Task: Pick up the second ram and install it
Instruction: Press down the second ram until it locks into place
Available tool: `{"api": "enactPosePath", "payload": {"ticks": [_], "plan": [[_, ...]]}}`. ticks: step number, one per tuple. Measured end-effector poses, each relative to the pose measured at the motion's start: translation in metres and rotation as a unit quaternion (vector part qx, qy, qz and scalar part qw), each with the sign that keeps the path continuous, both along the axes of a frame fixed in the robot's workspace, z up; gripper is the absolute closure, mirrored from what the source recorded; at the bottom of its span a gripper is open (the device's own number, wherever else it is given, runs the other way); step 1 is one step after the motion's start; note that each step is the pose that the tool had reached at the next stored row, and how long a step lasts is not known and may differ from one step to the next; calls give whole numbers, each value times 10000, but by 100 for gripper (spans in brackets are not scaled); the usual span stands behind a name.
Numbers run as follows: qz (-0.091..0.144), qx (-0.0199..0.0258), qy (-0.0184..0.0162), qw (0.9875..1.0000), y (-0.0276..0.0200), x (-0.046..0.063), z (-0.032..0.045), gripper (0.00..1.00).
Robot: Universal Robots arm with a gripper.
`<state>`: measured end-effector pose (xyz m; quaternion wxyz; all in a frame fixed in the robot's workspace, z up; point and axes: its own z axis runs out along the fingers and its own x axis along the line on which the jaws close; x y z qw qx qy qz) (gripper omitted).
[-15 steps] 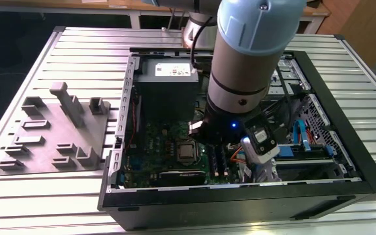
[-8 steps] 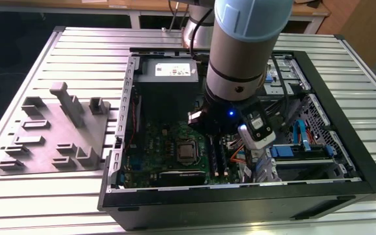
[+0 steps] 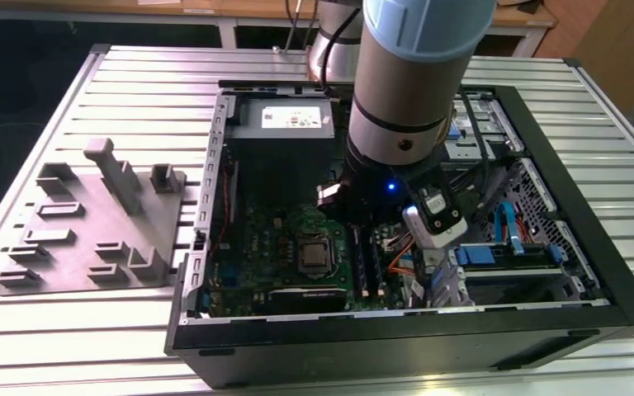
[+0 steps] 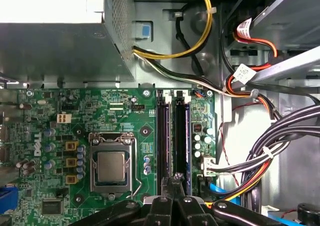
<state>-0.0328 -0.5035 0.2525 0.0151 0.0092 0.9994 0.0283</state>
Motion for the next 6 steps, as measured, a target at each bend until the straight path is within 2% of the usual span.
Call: {"api": "enactPosePath", "payload": {"ticks": [6], "plan": [[0,1,0,10000,0,0,0,90]]}}
